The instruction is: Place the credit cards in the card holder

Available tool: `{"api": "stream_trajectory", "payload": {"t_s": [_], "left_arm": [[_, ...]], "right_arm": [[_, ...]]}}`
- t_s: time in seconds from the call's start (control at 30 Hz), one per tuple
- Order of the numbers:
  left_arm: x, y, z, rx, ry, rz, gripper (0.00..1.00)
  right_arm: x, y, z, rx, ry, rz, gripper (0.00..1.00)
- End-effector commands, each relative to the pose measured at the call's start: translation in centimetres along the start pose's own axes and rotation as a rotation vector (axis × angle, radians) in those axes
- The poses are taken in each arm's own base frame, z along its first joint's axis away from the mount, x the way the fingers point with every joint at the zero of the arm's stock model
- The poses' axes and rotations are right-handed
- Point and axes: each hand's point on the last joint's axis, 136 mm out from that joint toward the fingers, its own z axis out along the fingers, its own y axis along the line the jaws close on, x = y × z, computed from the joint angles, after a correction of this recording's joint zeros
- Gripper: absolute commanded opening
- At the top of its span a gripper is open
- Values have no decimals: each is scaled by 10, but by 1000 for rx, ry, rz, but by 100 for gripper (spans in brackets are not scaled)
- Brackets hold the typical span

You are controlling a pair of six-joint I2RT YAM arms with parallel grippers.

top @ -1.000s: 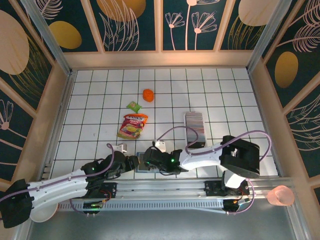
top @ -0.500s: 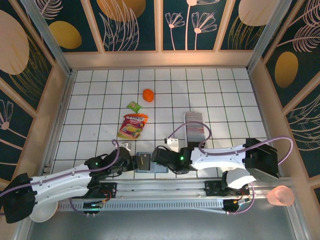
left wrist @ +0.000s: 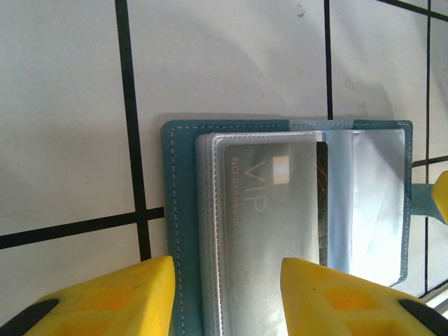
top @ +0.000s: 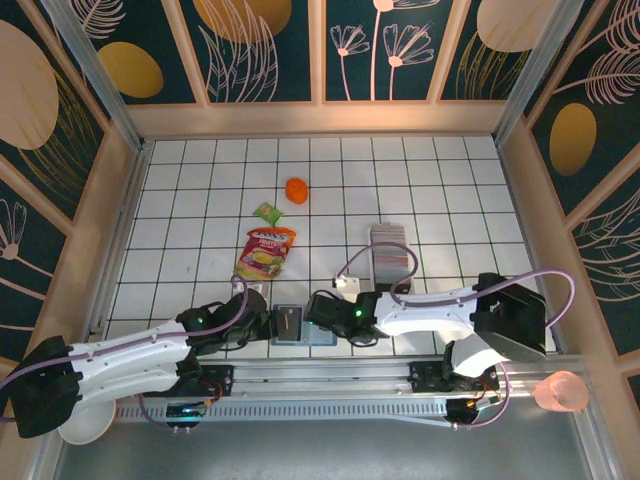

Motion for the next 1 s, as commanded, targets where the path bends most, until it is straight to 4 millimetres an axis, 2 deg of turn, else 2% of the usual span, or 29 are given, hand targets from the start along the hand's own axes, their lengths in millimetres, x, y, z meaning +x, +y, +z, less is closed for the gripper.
{"api": "stream_trajectory", "payload": {"t_s": [0.0, 0.2, 0.37, 0.5, 0.57, 0.97], "left_arm": [[-4, 4, -6, -46, -9, 29, 44], [0, 2, -2, -43, 18, 36, 45], [4, 3, 3, -53, 43, 44, 45], [4, 4, 5, -64, 45, 47, 45], [4, 4, 6, -60, 48, 46, 45], [5, -2, 8, -42, 57, 40, 44]], "right_arm": [[-4, -2, 4, 22, -15, -11, 44], [-5, -7, 3, 36, -21, -2, 26], [-7, -14, 0, 59, -31, 8, 26], [-8, -17, -3, 52, -36, 21, 33], [-10, -19, -5, 56, -46, 28, 33], [-10, -35, -11, 69, -66, 70, 19]]}}
